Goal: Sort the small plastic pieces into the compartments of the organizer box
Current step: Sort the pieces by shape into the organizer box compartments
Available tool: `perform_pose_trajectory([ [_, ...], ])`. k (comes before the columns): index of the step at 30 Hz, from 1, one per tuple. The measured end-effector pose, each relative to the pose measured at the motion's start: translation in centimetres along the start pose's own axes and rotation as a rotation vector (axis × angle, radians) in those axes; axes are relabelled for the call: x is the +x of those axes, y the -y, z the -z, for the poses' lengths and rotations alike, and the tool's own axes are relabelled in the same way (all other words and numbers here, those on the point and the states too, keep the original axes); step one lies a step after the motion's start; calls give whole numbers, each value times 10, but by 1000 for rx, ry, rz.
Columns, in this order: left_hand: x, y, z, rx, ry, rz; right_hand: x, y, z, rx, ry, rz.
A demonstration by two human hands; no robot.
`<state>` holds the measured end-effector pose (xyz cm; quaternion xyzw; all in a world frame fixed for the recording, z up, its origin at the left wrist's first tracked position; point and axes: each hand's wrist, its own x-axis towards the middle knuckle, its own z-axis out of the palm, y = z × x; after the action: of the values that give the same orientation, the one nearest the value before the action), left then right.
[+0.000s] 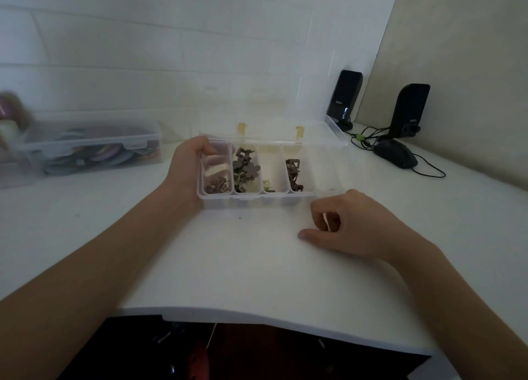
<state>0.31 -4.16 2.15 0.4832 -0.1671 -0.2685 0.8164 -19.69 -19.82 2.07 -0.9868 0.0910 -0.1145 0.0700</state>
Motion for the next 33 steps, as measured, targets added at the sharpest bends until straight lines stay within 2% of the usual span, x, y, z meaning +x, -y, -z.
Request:
perform_pose_trajectory([
  [2, 0, 1, 1, -5, -12, 11, 1, 0, -1, 62, -30, 23],
  [8, 3, 1, 2, 5, 22, 11, 2, 11, -6, 471, -97, 80],
  [12, 7, 2, 7, 37, 42, -20, 2, 17, -3, 787, -241, 62],
  [19, 9, -1, 9, 56, 83, -49, 7, 14, 0, 1041, -480, 13],
  [22, 8, -2, 9, 80, 86, -72, 9, 12, 0, 1013, -524, -34],
  [25, 6, -5, 9, 86, 105, -85, 8, 10, 1, 970, -639, -100],
  [30, 5, -9, 12, 124, 140, -108, 6, 7, 5, 737, -846, -178],
  [33, 4, -11, 14, 124, 164, -111, 7, 1, 5, 715, -861, -223],
])
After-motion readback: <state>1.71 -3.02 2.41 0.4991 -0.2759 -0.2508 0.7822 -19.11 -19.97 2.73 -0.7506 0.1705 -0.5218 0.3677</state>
